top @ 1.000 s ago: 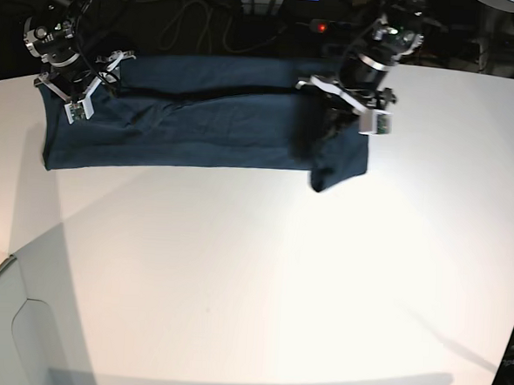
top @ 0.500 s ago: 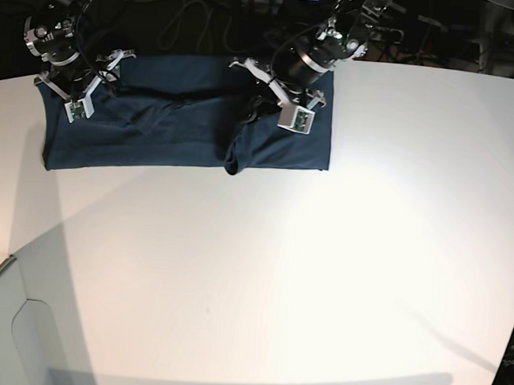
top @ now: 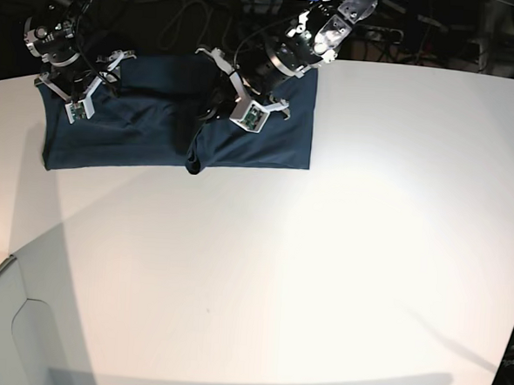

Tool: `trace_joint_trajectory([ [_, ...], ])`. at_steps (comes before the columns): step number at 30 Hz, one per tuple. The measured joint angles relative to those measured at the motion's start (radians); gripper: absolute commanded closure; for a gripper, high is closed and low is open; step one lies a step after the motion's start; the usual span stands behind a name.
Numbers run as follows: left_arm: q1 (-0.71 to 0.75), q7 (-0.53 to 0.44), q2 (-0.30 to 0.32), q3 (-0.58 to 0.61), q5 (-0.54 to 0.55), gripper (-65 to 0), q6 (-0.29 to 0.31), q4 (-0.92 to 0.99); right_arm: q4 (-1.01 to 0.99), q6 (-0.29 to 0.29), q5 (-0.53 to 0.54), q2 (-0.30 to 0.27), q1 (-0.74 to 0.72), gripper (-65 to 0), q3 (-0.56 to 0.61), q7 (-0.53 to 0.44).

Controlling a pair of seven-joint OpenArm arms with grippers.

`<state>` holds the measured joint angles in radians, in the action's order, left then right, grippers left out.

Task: Fold the T-shirt properly
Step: 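Carry the strip's end with the left gripper toward the right gripper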

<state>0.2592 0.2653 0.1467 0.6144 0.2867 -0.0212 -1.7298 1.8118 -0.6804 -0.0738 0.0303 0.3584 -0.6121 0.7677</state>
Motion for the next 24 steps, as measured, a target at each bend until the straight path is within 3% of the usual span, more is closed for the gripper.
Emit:
trace_joint_trajectory([
  [24,-0.041,-0.004,-0.064,0.005,-0.008,0.0,0.002,0.08,0.0,0.0,0.0,-0.013,0.002,-34.3,0.0,0.0],
])
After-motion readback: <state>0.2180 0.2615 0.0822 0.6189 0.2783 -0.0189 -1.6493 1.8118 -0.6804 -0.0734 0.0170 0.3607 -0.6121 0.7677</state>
